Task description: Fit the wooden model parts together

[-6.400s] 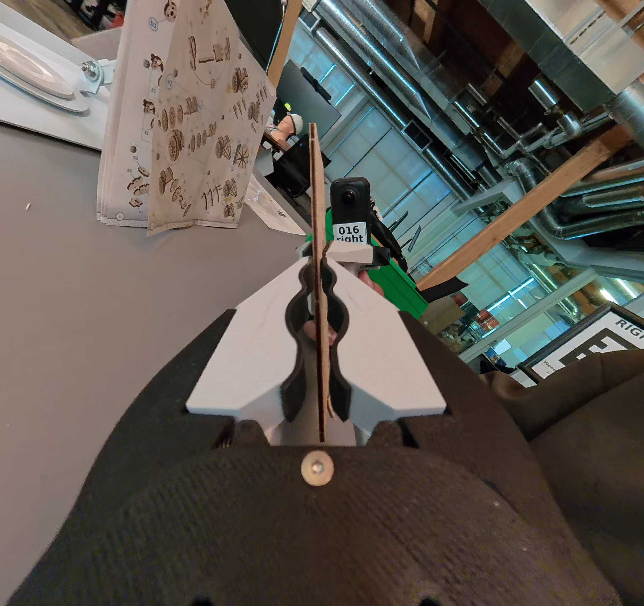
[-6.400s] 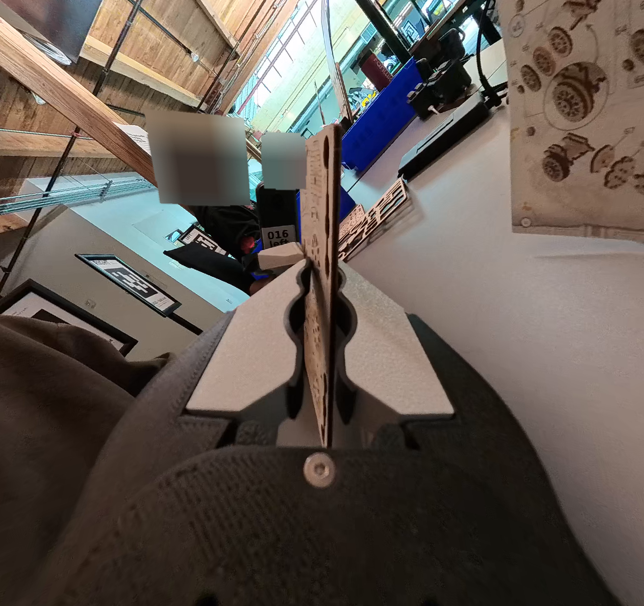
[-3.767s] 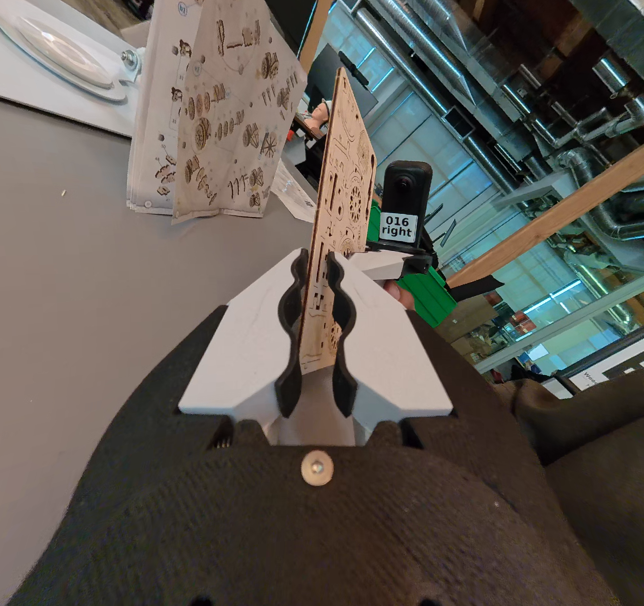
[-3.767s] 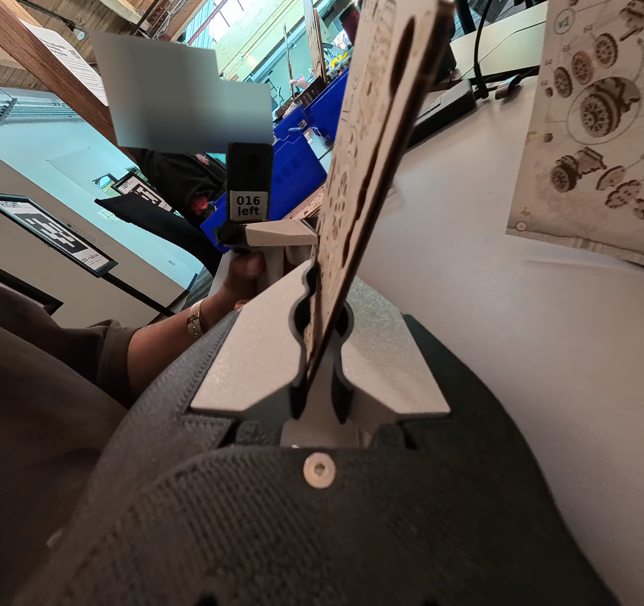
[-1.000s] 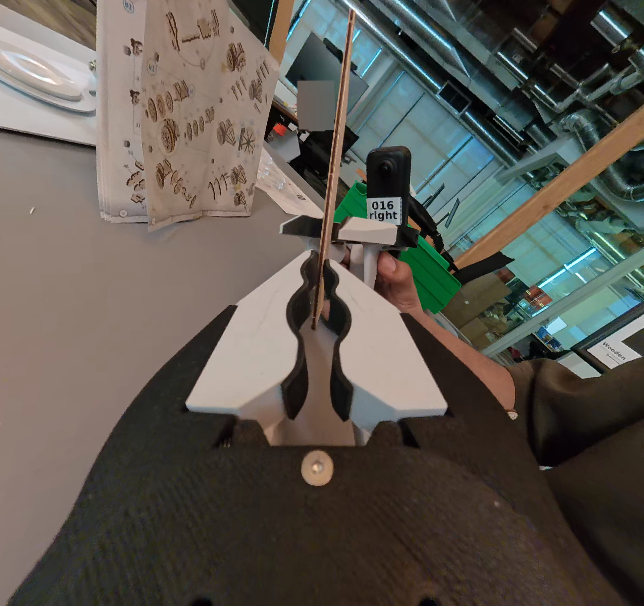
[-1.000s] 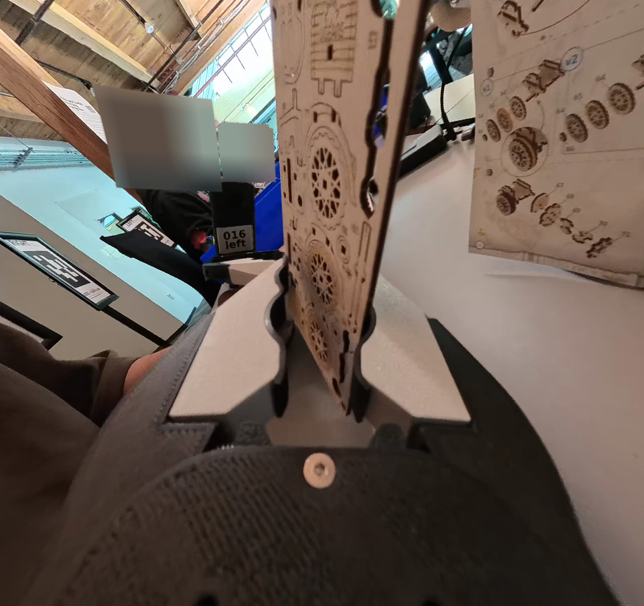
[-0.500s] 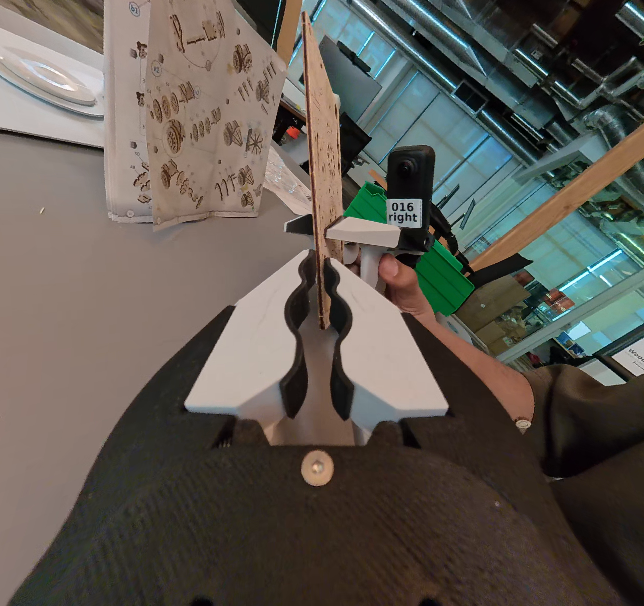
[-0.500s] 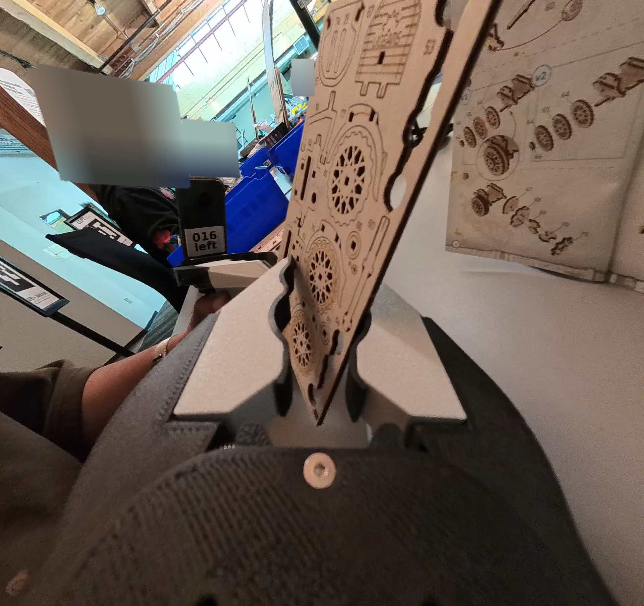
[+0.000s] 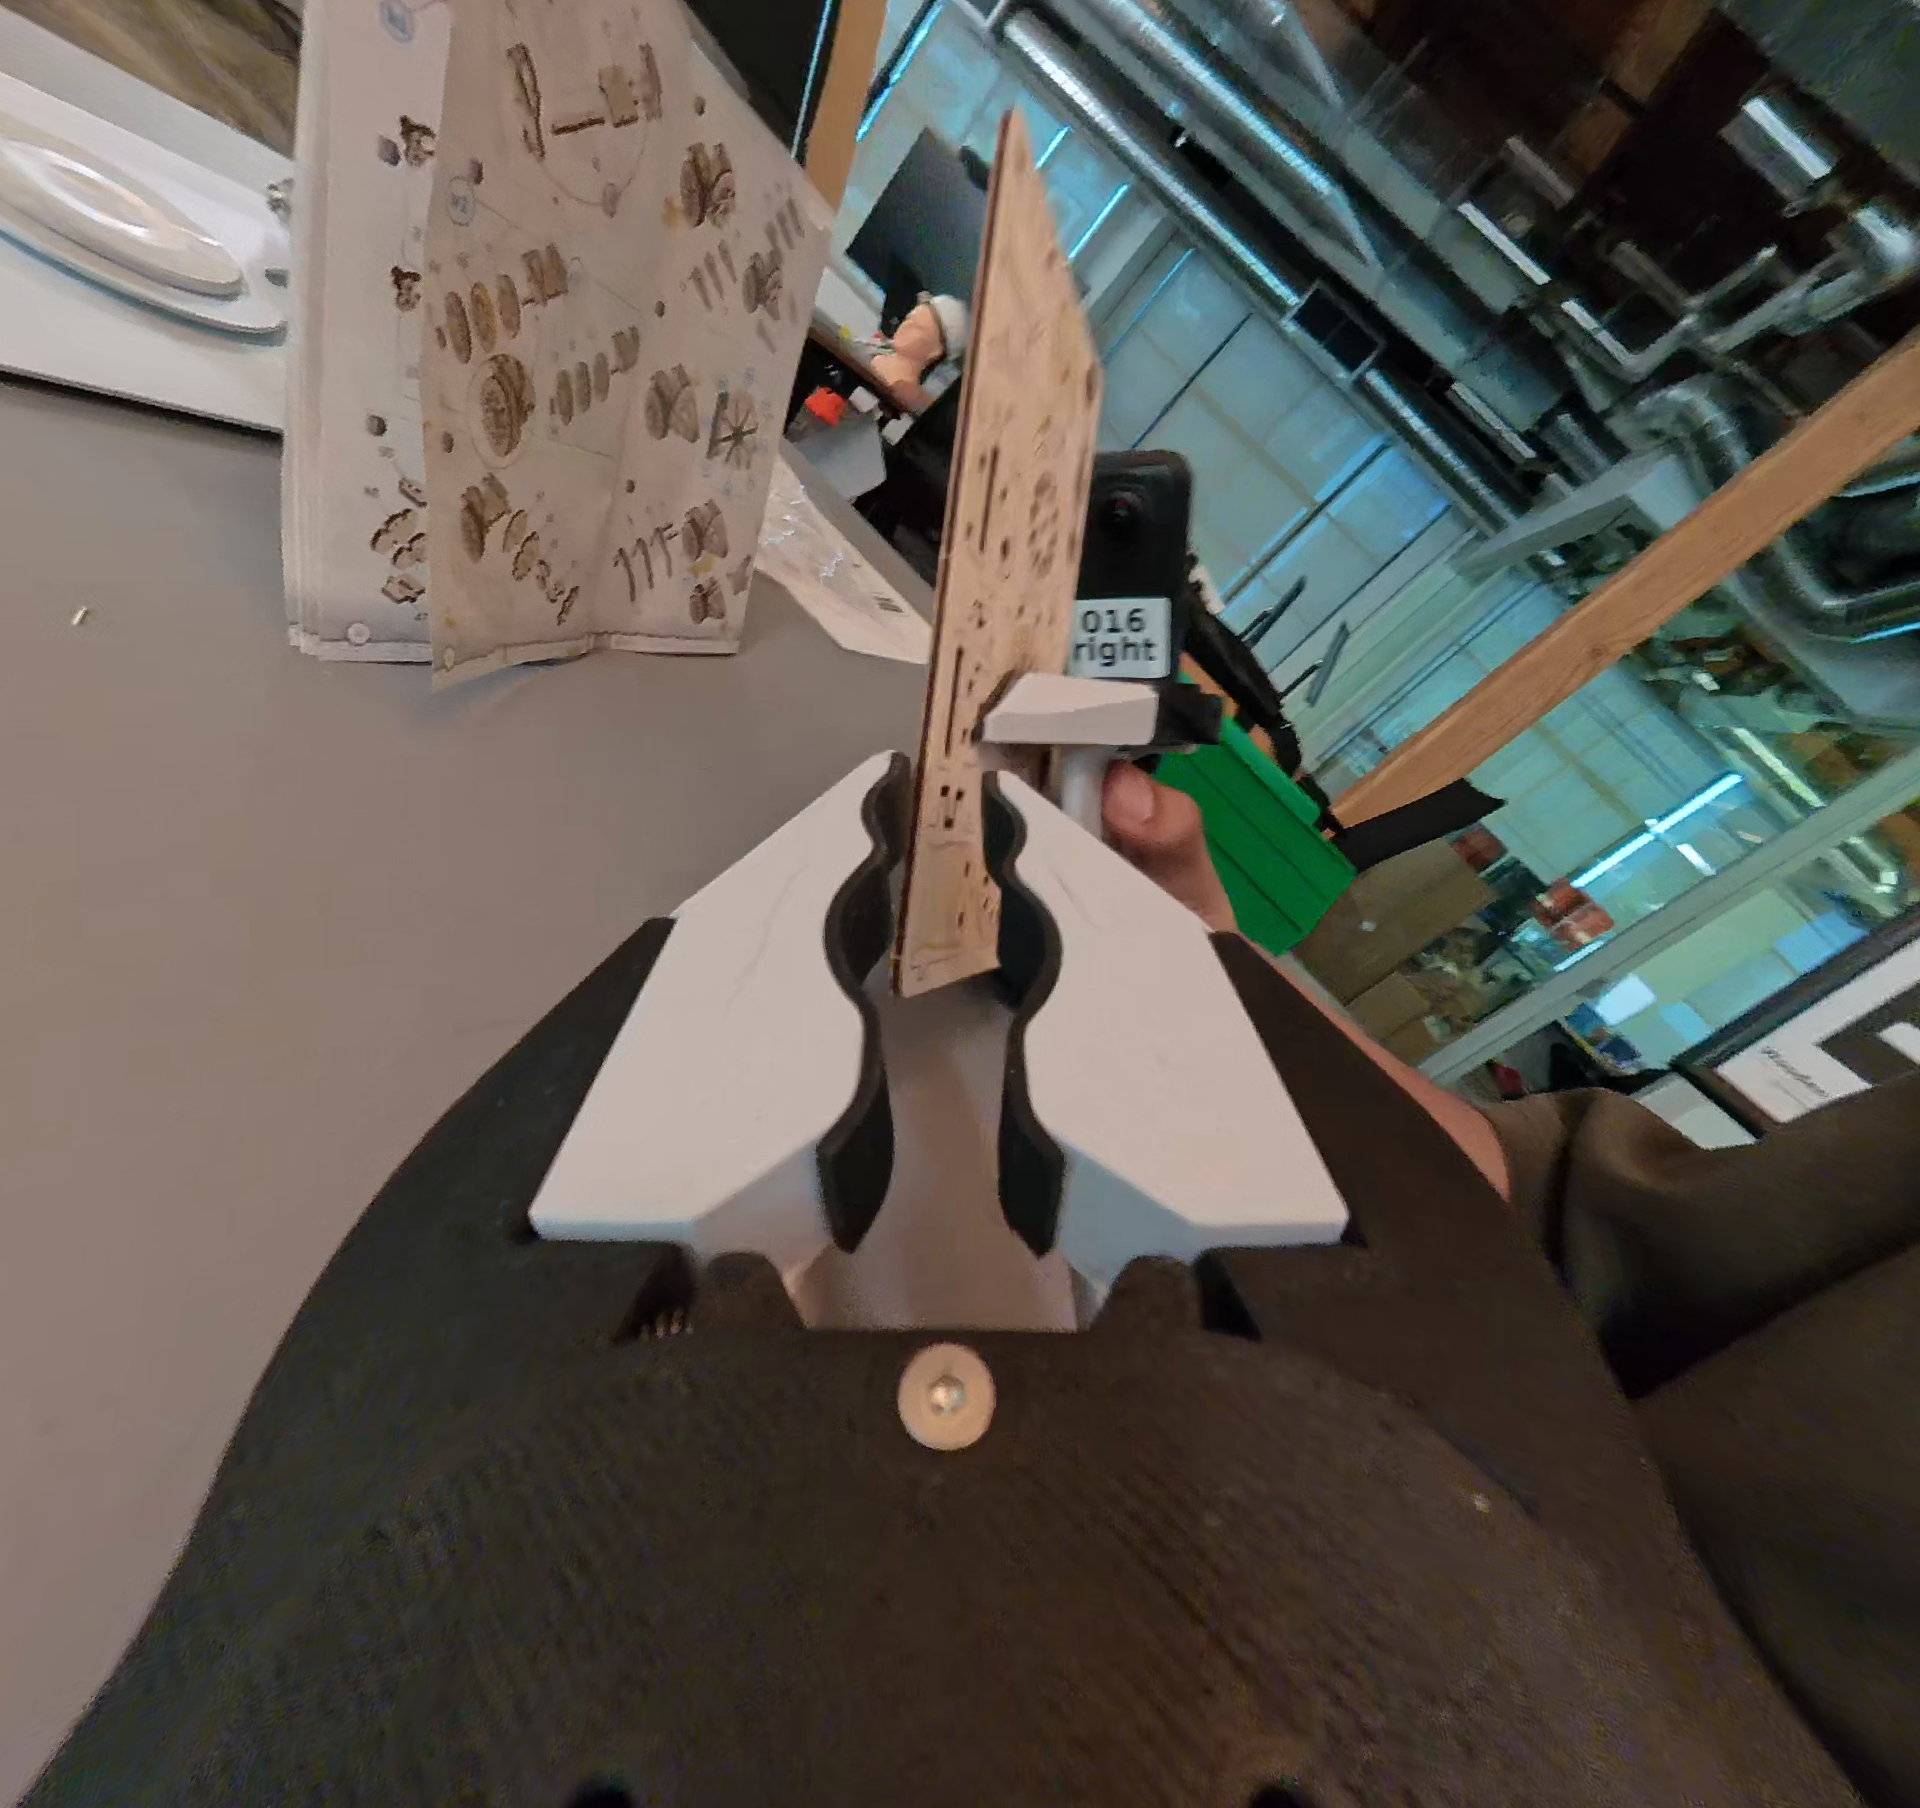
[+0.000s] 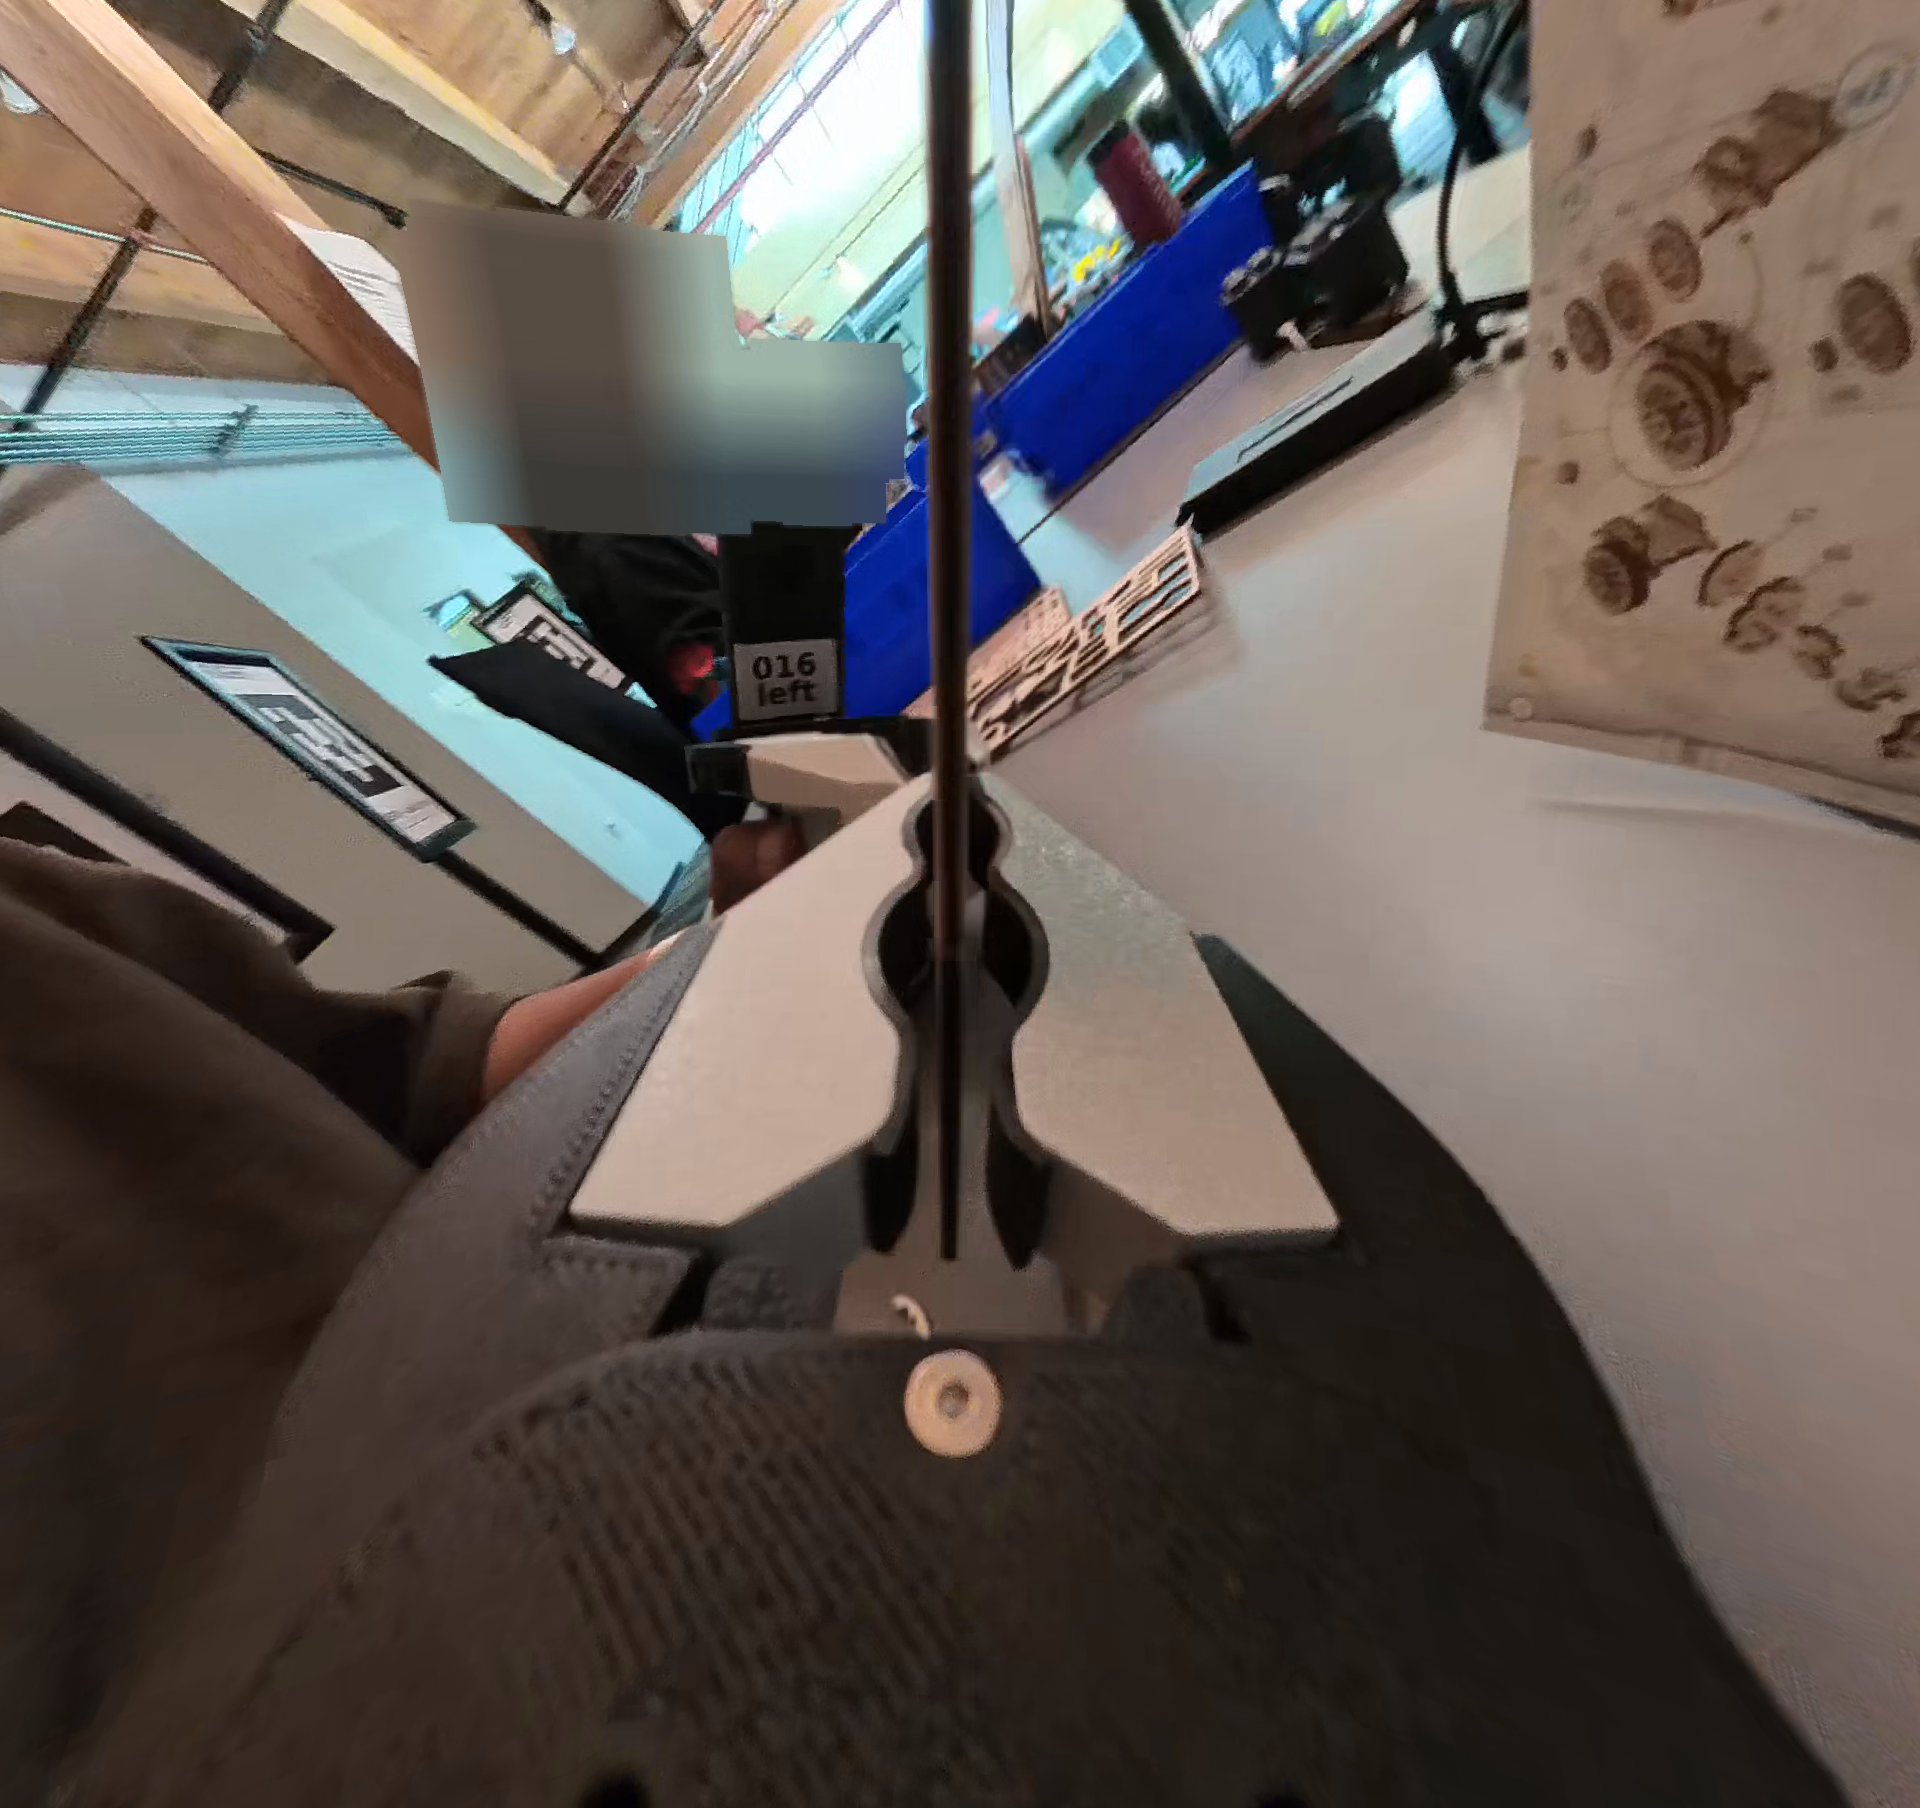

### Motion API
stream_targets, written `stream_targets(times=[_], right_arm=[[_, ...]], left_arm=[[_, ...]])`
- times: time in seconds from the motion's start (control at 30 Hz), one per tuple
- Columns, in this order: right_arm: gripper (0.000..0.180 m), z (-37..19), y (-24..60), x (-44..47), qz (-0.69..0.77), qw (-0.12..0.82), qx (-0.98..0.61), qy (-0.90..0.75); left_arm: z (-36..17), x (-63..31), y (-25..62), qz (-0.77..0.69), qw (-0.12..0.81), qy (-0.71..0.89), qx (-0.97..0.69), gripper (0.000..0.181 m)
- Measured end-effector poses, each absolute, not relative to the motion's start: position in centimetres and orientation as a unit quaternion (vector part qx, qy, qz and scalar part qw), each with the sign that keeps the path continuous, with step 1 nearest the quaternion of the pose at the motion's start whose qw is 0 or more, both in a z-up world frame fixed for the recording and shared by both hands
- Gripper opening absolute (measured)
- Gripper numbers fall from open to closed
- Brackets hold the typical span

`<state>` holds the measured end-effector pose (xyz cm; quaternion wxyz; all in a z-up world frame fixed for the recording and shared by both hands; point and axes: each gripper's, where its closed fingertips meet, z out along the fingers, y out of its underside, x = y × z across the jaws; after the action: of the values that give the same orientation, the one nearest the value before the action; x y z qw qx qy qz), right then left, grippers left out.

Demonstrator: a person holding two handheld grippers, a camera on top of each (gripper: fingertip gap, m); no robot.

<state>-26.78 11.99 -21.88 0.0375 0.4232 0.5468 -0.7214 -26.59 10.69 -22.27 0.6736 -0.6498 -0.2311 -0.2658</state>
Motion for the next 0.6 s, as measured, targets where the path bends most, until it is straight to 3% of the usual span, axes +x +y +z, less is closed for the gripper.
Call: stream_targets(times=[0.17,0.27,0.4,0.6], right_arm=[[0.002,-23.4,10.8,-25.4,-0.680,0.109,0.411,0.597],[0.002,-24.6,9.5,-24.6,-0.645,0.122,0.400,0.639],[0.005,-25.0,9.0,-24.7,-0.634,0.113,0.403,0.650],[0.028,-22.5,11.0,-26.3,-0.709,0.085,0.420,0.559]], left_arm=[[-21.4,-26.4,10.1,-0.335,0.676,-0.224,-0.617,0.036],[-21.7,-25.8,10.3,-0.348,0.662,-0.215,-0.628,0.037],[-22.1,-26.0,10.6,-0.329,0.657,-0.222,-0.641,0.003],[-20.4,-28.5,9.5,-0.314,0.725,-0.281,-0.545,0.001]])
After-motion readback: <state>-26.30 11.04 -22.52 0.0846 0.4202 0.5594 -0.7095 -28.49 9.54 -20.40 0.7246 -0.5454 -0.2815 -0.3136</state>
